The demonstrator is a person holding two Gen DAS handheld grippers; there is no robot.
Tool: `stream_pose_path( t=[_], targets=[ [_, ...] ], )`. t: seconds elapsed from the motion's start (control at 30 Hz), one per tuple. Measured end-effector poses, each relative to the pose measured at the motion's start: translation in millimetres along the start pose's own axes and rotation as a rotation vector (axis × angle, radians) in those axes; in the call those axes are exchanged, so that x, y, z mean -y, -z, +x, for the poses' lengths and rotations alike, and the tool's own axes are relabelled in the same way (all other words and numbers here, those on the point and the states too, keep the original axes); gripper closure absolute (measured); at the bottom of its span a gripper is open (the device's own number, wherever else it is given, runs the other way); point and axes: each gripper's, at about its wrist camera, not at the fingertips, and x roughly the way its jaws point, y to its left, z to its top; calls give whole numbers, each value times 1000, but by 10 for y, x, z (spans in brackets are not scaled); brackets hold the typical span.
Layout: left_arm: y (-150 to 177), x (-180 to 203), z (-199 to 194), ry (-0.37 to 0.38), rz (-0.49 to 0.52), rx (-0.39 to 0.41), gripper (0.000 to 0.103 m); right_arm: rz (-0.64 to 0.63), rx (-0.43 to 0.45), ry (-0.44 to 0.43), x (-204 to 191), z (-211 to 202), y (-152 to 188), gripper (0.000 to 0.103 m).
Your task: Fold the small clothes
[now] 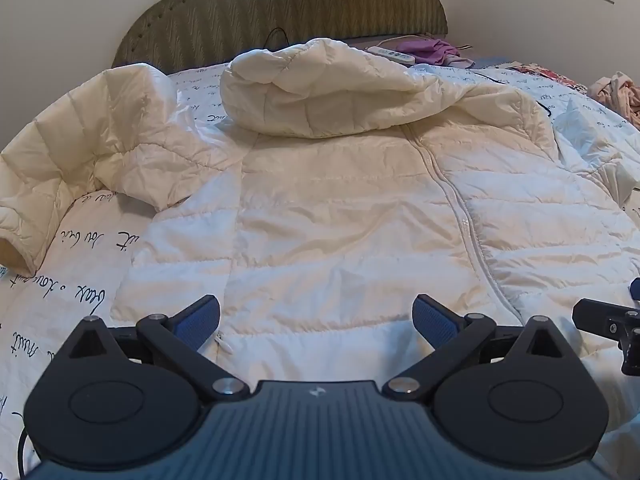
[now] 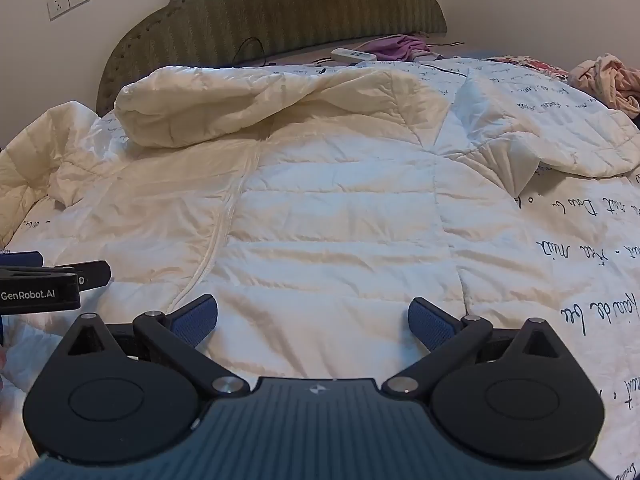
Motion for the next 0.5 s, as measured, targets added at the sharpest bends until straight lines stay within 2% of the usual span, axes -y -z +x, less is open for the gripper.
stream_pose_path(
  t=[0.5],
  targets=[
    [6, 7, 16, 4, 5, -5, 0, 3, 1, 0, -3, -45, 13, 0]
  ],
)
